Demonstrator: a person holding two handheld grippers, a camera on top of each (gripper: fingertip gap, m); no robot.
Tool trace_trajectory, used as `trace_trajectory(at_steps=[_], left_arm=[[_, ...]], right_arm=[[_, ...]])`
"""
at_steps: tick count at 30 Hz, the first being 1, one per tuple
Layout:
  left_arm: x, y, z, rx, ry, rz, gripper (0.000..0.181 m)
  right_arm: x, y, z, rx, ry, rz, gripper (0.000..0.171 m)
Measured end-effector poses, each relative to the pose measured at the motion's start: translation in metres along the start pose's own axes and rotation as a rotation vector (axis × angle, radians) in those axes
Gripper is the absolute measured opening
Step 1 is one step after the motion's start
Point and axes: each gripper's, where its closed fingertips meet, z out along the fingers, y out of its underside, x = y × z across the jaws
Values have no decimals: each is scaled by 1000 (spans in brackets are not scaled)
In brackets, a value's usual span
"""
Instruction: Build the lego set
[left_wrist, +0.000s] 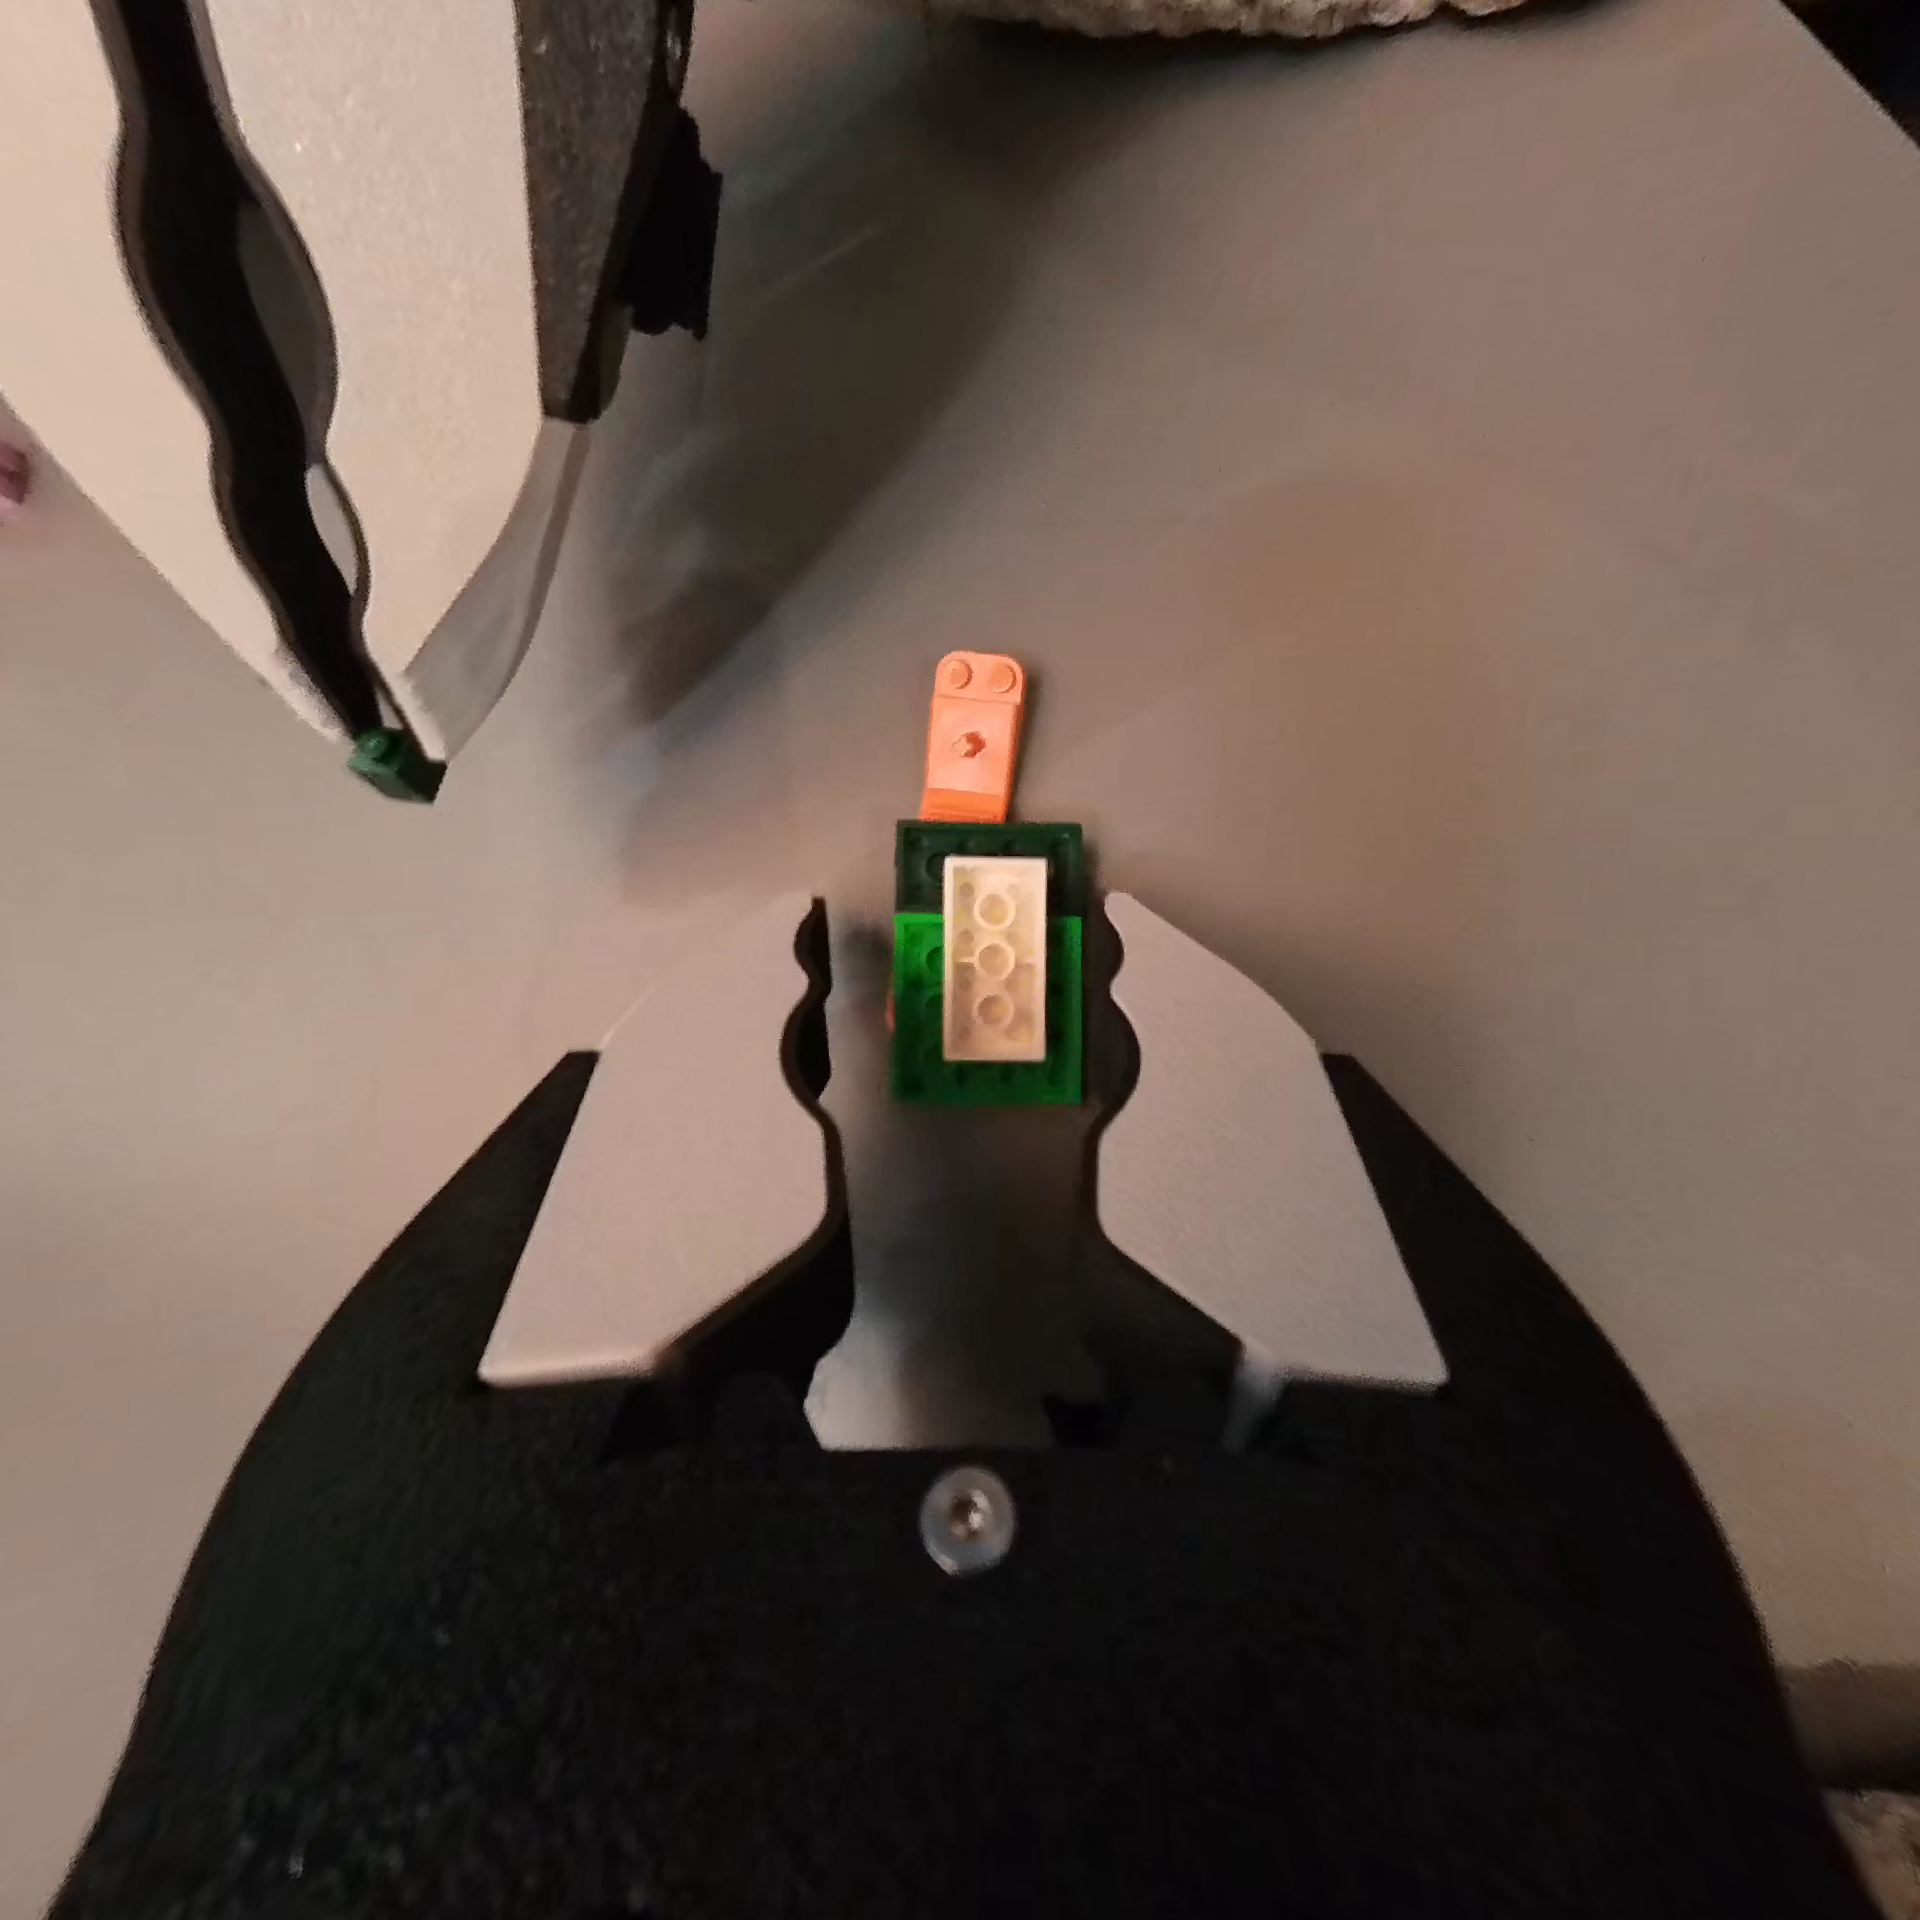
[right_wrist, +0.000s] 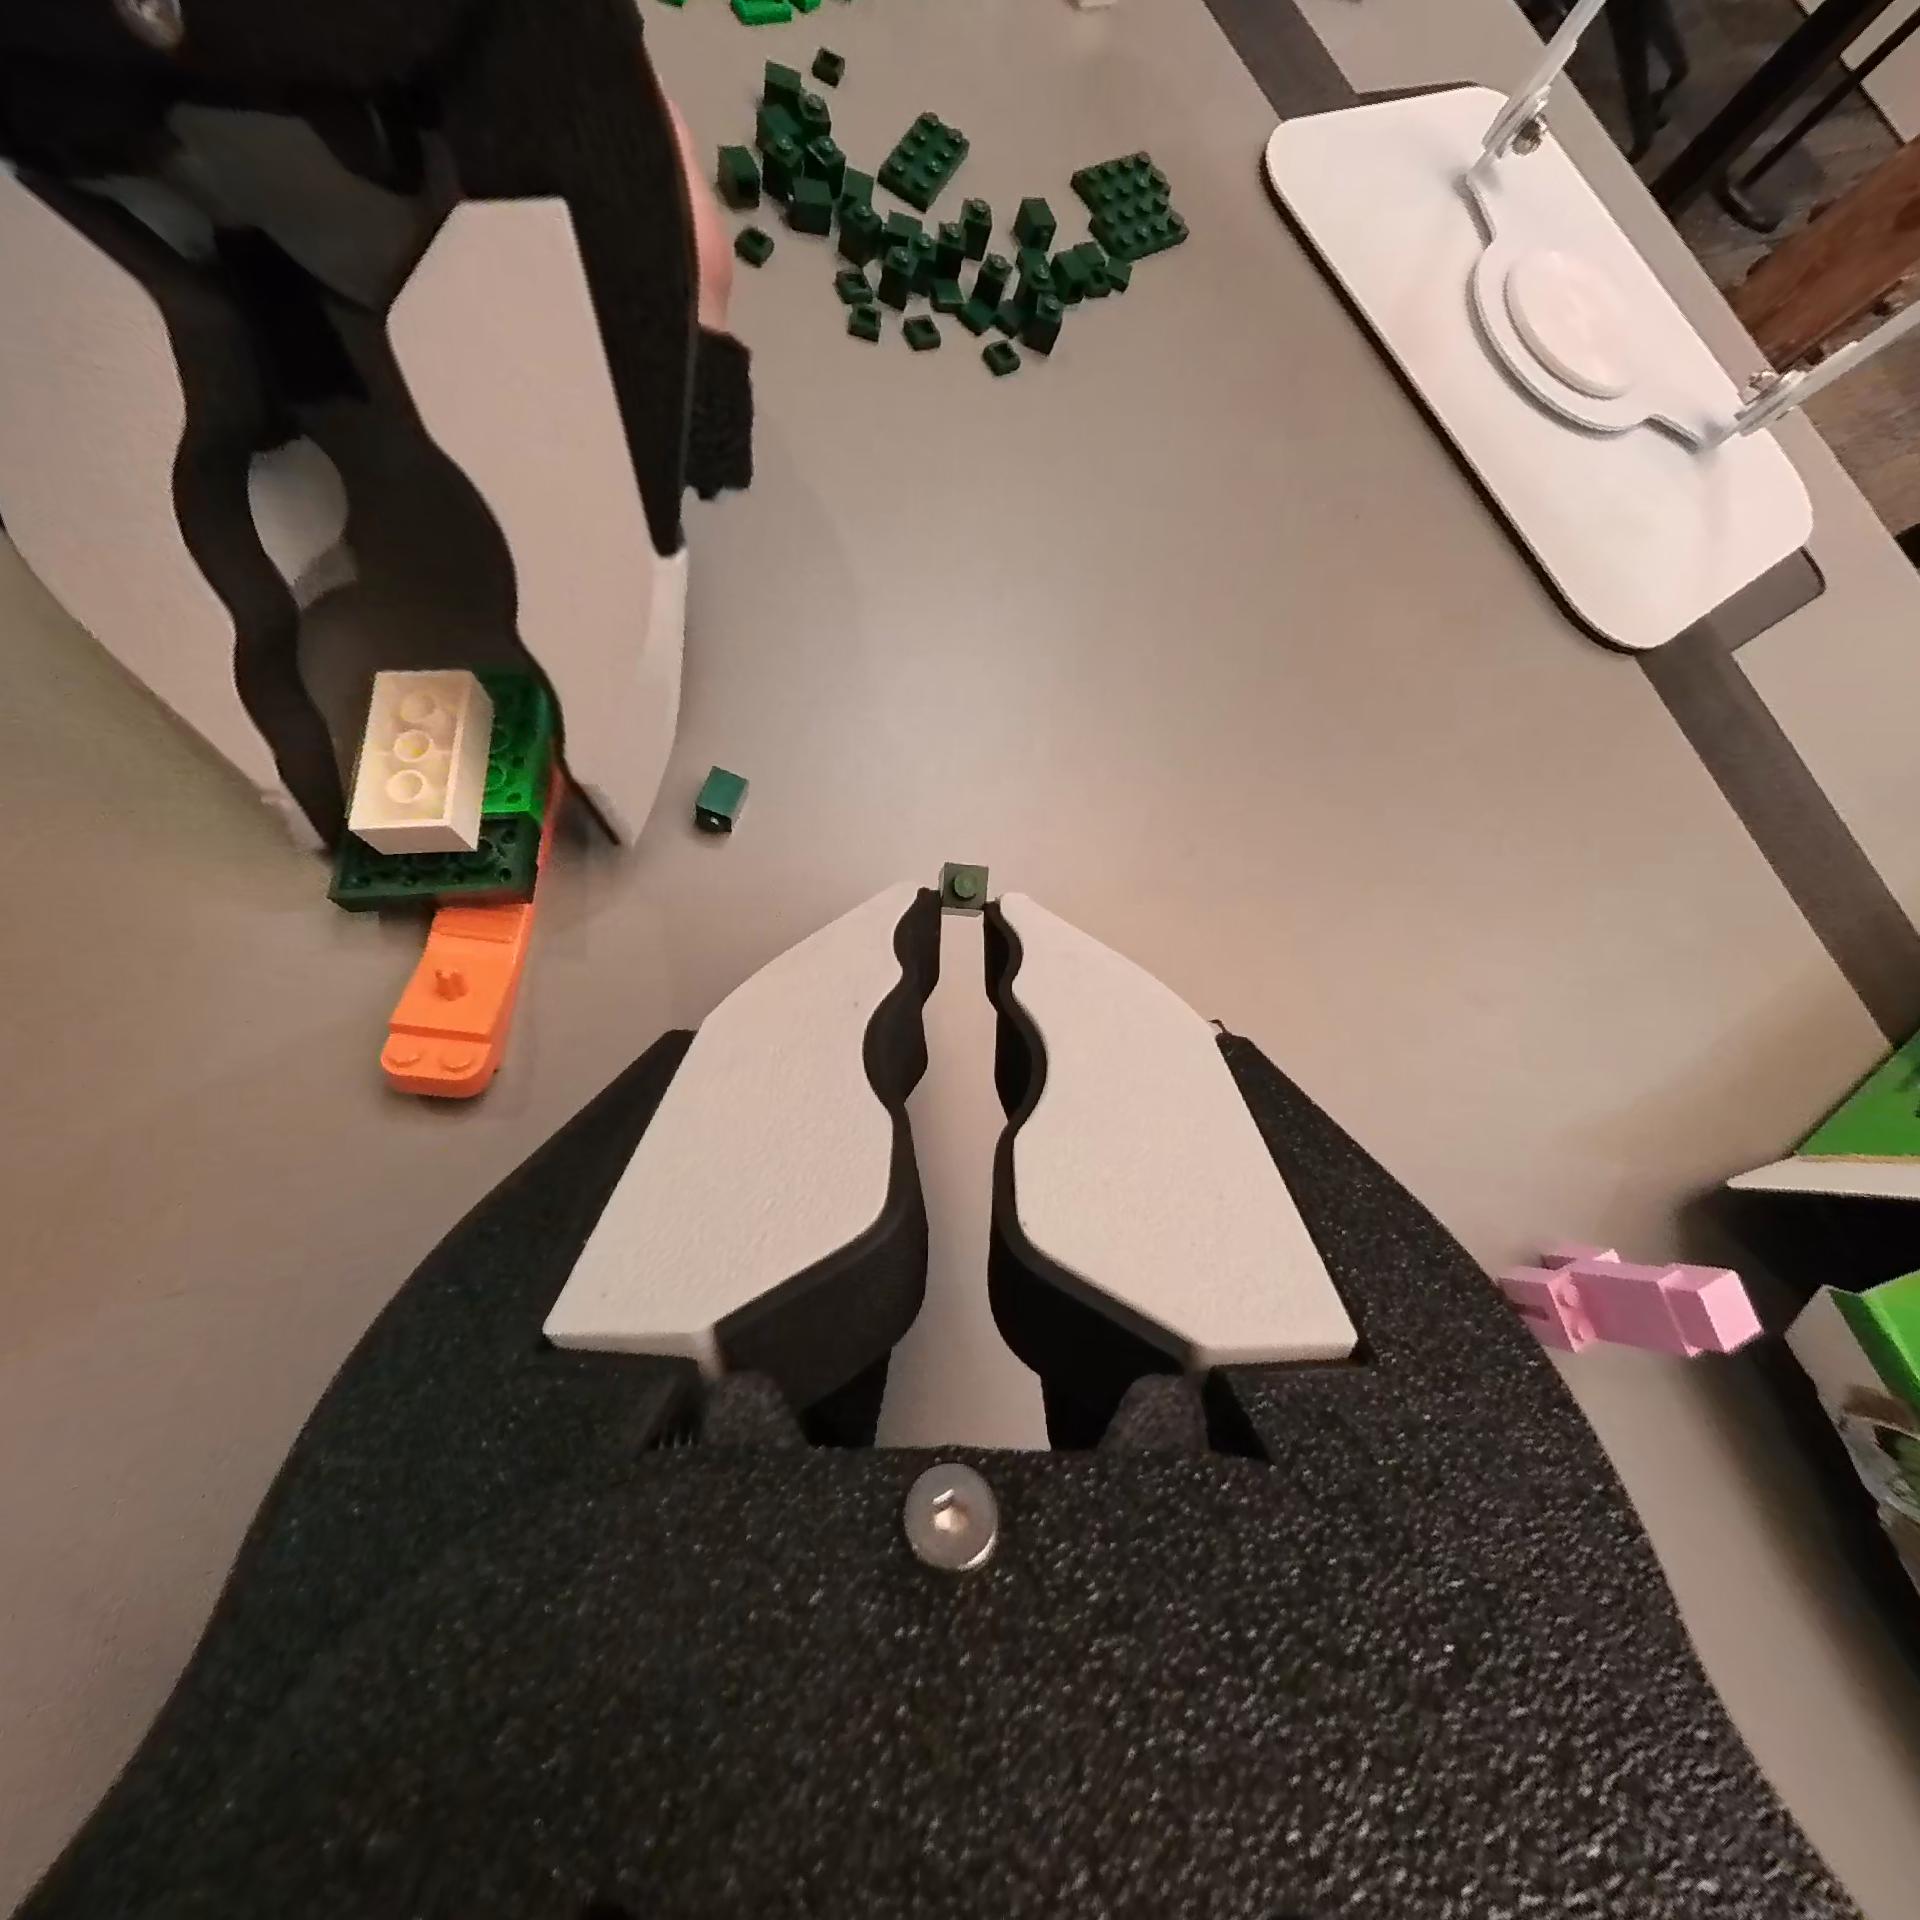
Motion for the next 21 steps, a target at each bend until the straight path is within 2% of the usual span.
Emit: trace_trajectory(at_steps=[4, 10, 15, 19, 21], left_arm=[[-11, -5, -18, 64, -44, -18, 48], [-47, -39, -57, 309, -315, -41, 37], [-58, -41, -64, 233, -516, 121, 21], [-48, -44, -53, 205, -449, 131, 17], [-46, -44, -52, 215, -427, 132, 8]], right_arm=[[0, -10, -6, 68, -1, -1, 7], [-14, -42, -22, 252, -14, -128, 8], [-31, -53, -27, 309, -34, -254, 7], [-38, -55, -26, 318, -59, -281, 7], [-39, -54, -26, 317, -68, -282, 8]])
